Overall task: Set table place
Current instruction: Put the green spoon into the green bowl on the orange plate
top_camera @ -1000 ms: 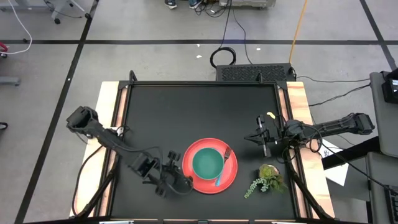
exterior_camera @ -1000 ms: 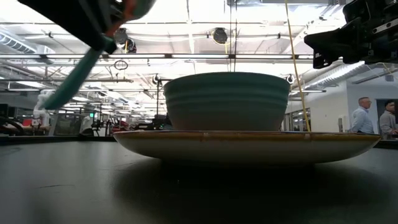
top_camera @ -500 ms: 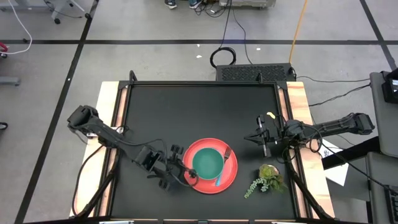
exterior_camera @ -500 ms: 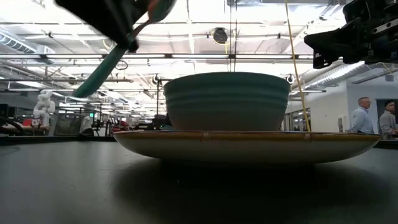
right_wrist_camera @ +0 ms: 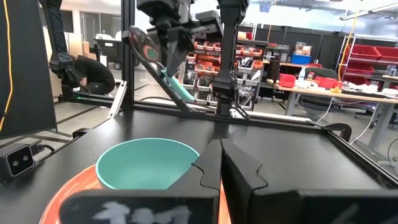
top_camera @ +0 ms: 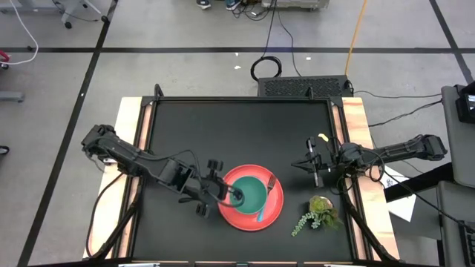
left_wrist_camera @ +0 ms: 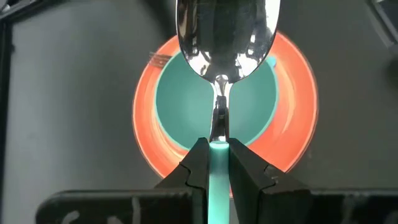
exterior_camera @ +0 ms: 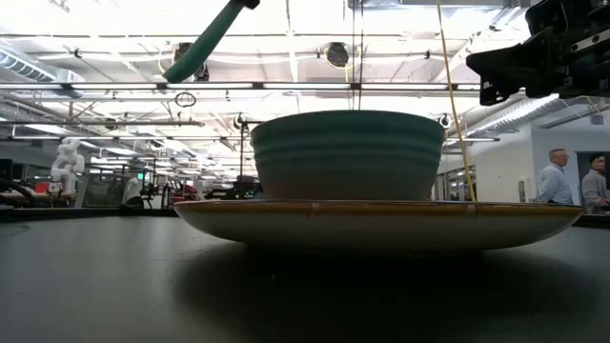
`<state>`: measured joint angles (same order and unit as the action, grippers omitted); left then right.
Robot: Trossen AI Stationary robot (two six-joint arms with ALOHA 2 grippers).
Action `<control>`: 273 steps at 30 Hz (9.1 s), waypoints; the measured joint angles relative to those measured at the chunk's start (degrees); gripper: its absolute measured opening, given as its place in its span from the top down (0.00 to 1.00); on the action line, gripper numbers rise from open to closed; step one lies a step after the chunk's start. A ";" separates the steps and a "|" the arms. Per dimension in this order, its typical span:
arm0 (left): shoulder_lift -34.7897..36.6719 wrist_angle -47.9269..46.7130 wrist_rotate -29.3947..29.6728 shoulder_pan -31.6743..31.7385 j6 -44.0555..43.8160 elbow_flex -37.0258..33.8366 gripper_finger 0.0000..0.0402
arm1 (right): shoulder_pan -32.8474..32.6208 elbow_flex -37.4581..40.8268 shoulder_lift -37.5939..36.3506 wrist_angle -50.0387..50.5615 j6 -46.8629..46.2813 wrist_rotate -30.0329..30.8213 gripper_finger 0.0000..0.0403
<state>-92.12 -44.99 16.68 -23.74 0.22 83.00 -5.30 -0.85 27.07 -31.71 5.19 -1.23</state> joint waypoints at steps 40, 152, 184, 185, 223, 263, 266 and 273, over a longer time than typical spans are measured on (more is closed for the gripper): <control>-0.70 -12.87 -13.87 13.69 -4.56 7.67 0.91 | 0.02 0.01 0.00 0.10 0.66 0.00 1.00; -38.20 -31.00 25.83 3.21 49.79 38.95 0.91 | 0.02 -0.02 0.98 0.29 0.13 0.00 1.00; -38.18 -21.81 40.36 -0.81 60.31 26.84 0.91 | 0.01 0.00 0.98 0.29 0.20 0.00 1.00; -38.18 -20.42 40.07 -0.96 60.96 26.84 0.91 | 0.01 0.00 0.98 0.29 0.20 0.00 1.00; -38.21 -8.28 35.88 -2.17 81.24 21.92 0.91 | 0.00 -0.01 0.96 0.25 0.17 0.00 1.00; -38.20 -16.90 29.95 -2.54 80.69 30.09 0.91 | 0.01 0.00 0.97 -0.62 0.46 0.00 1.00; -38.21 -17.05 29.43 -2.54 82.24 30.07 0.91 | 0.01 -0.02 0.97 -0.62 0.46 0.00 1.00; -38.20 -16.74 27.78 -2.54 84.81 30.07 0.91 | 0.00 0.00 0.97 -0.62 0.46 0.00 1.00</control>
<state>-130.31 -61.72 44.46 -26.28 85.03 113.08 -5.30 -0.85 28.04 -32.34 5.65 -1.23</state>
